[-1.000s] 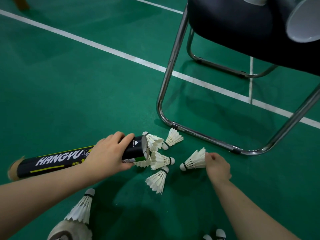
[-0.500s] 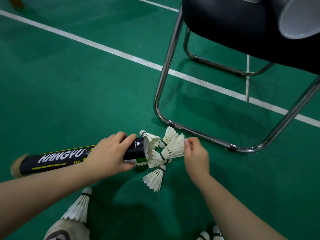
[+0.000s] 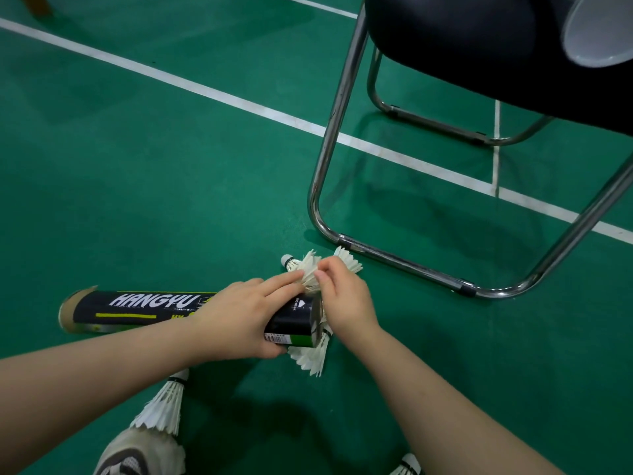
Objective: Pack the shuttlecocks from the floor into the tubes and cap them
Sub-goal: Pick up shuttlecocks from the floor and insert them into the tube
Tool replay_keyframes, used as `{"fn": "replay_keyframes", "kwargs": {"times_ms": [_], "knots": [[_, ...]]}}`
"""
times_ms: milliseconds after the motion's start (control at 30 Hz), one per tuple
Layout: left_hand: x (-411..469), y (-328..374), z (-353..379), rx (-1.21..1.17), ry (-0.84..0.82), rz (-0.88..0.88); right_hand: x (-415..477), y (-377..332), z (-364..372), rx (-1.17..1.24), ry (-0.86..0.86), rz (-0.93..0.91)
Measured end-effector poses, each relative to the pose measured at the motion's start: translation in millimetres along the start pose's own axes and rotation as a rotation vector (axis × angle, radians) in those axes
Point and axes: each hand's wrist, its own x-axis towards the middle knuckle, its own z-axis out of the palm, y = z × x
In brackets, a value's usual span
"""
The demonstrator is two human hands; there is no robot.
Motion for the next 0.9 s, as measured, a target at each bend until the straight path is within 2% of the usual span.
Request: {"fn": "replay_keyframes", "kwargs": {"times_ms": [167, 400, 467, 533, 767, 833, 900], "knots": [[-3, -3, 3, 0.021, -0.072, -0.060, 7, -3, -14, 0.091, 0.242, 0.115], [1, -8, -12, 0.005, 0.080, -0.200, 5, 5, -21, 0.269, 0.569, 0.079], [3, -10, -17, 0.010, 0.139, -0.243, 3, 3, -21, 0.302, 0.601, 0.026], [5, -12, -20, 0.017, 0.178, -0.289, 0, -2, -17, 0.330, 0.554, -0.021], [4, -10, -24, 0.018, 0.206, -0.343, -11, -22, 8, 0.461, 0.209, -0.108], [3, -9, -25, 0.008, 0.210, -0.348, -13, -24, 13, 0.536, 0.056, -0.092], [1, -8, -25, -0.007, 0.211, -0.335, -13, -27, 18, 0.577, -0.168, -0.047]]}}
